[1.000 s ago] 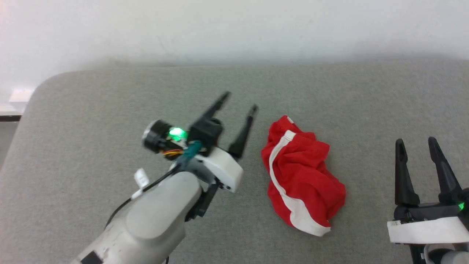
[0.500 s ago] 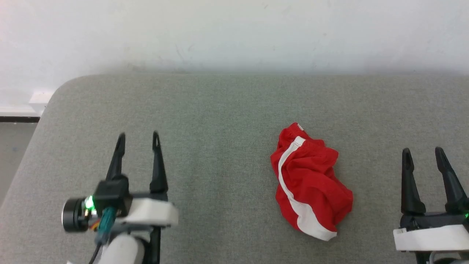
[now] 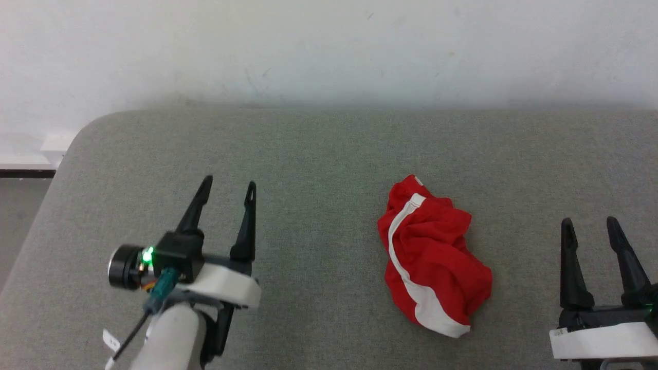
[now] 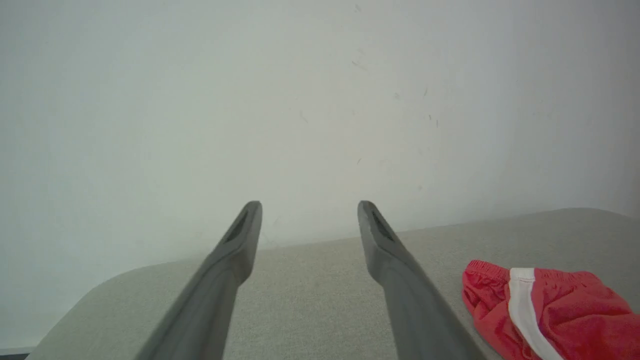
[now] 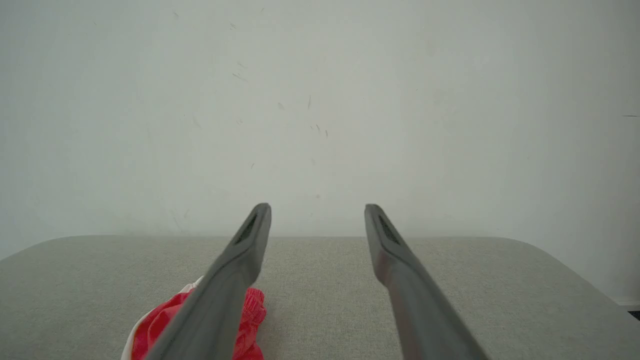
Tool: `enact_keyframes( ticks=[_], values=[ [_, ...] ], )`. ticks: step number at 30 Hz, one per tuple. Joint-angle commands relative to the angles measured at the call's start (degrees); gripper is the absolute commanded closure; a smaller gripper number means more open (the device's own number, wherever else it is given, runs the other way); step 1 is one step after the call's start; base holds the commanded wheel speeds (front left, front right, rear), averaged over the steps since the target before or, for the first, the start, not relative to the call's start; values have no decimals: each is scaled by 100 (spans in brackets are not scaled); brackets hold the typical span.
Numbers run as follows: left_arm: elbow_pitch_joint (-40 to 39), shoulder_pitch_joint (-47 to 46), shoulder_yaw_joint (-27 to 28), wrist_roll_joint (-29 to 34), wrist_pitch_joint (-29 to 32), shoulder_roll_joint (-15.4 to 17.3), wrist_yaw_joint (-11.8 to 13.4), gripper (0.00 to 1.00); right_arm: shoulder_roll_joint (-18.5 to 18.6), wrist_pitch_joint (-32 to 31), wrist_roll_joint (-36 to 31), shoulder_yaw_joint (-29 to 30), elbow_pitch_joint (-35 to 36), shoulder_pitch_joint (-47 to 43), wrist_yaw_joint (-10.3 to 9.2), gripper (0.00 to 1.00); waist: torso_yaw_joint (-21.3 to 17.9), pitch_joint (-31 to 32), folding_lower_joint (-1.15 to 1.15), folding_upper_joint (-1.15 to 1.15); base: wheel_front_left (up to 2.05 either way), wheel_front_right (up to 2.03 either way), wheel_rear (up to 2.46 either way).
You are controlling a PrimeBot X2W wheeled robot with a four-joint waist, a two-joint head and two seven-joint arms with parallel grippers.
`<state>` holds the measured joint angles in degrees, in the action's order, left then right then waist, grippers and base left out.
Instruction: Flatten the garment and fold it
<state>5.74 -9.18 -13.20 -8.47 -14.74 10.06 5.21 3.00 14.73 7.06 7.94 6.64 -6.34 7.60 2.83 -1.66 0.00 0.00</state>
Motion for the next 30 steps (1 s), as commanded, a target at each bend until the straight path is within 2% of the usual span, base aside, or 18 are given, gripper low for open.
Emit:
enact_keyframes(
  ticks=[1, 6, 11, 13, 16, 23, 30],
  values=[
    [155, -321, 8, 46, -26, -18, -150, 0, -13, 27, -4, -39, -7, 47, -11, 0, -25, -9, 0, 0, 0, 0, 0],
    [1063, -1660, -335, 198, 39, 90, -833, 0, -13, 27, -2, -100, 3, 138, -11, 0, -147, -98, 0, 0, 0, 0, 0],
    [1808, -2908, -983, 266, 593, 93, -1206, 0, -13, 27, 10, -122, -23, 226, -11, 0, -335, -265, 0, 0, 0, 0, 0],
    [2097, -3288, -1284, 77, 959, 43, -1254, 0, -13, 27, 23, -129, -35, 269, -11, 0, -415, -334, 0, 0, 0, 0, 0],
    [2408, -3777, -2142, -565, 1630, 28, -1266, 0, -13, 27, 44, -168, -47, 340, -11, 0, -555, -439, 0, 0, 0, 0, 0],
    [2520, -4746, -4152, -2341, 3091, 334, -1269, 0, -13, 27, 95, -284, -63, 571, -11, 0, -851, -772, 0, 0, 0, 0, 0],
    [2451, -5352, -5642, -3779, 4158, 687, -1269, 0, -13, 27, 189, -421, -78, 874, -11, 0, -1238, -1170, 0, 0, 0, 0, 0]
  ],
)
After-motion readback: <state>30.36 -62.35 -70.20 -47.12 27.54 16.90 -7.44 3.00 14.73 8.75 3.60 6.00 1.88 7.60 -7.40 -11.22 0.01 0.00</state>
